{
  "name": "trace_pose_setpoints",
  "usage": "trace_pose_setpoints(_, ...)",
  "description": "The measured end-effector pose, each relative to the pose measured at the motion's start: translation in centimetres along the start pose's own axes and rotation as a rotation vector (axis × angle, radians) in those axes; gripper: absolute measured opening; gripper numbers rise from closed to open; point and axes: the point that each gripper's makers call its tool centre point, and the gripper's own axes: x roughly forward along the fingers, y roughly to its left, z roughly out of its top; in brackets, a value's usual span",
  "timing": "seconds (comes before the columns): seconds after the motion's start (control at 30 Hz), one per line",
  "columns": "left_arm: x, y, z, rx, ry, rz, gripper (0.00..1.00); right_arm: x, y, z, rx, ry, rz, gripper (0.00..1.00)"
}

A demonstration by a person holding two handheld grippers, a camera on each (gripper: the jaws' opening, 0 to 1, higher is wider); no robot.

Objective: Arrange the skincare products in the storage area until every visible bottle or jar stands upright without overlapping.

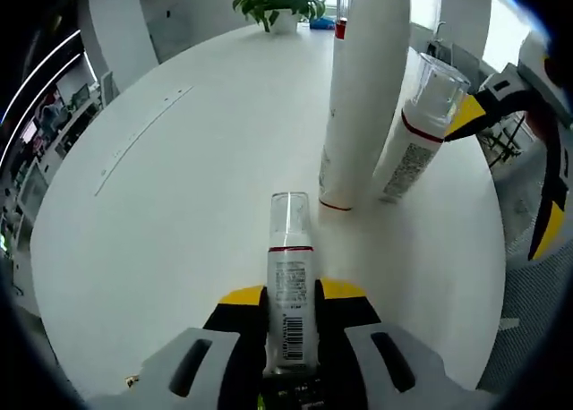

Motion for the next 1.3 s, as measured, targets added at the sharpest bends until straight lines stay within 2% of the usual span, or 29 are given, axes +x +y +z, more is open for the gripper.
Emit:
trace_pose_setpoints(0.23,-0.6,-0.2,-0.9,-0.056,-0.018,0.003,0.16,0.1,0.3,0.0,0.014,0.001,0.011,0.67)
trace_pose_setpoints(0.6,-1.4,-1.2,-1.9,-0.207,-0.067,-0.028,0.16,0.3,1.2,-0.1,0.0,0.004,0.044,0.66)
trace_pose_setpoints(0.73,-1.7,-1.2,-2.3,-0.296,-0.105,-0.047,0.16,0.2,1.3,0.8,0.069,-0.033,0.05,0.63)
trace_pose_setpoints(0.9,-2.3,-1.3,-2.9,-0.362,-0.122,-0.068,0.16,0.3,1.2,1.2,0.119,-0.054,0.043,0.6)
trace_pose_setpoints(1.0,-2.5,-2.0,-2.7,-0.42,-0.147,-0.088,0.16,0.3,1.1,1.7,0.167,-0.078,0.027,0.6)
trace_pose_setpoints(1.07,-2.7,-2.0,-2.6,-0.439,-0.166,-0.096,0.16,0.3,1.0,1.9,0.18,-0.095,0.024,0.59)
trace_pose_setpoints(1.17,-3.3,-2.3,-2.5,-0.462,-0.187,-0.102,0.16,0.3,0.7,2.6,0.269,-0.142,0.023,0.55)
trace_pose_setpoints(1.3,-4.1,-3.0,-1.9,-0.485,-0.233,-0.12,0.16,0.3,1.0,2.9,0.299,-0.159,0.045,0.56)
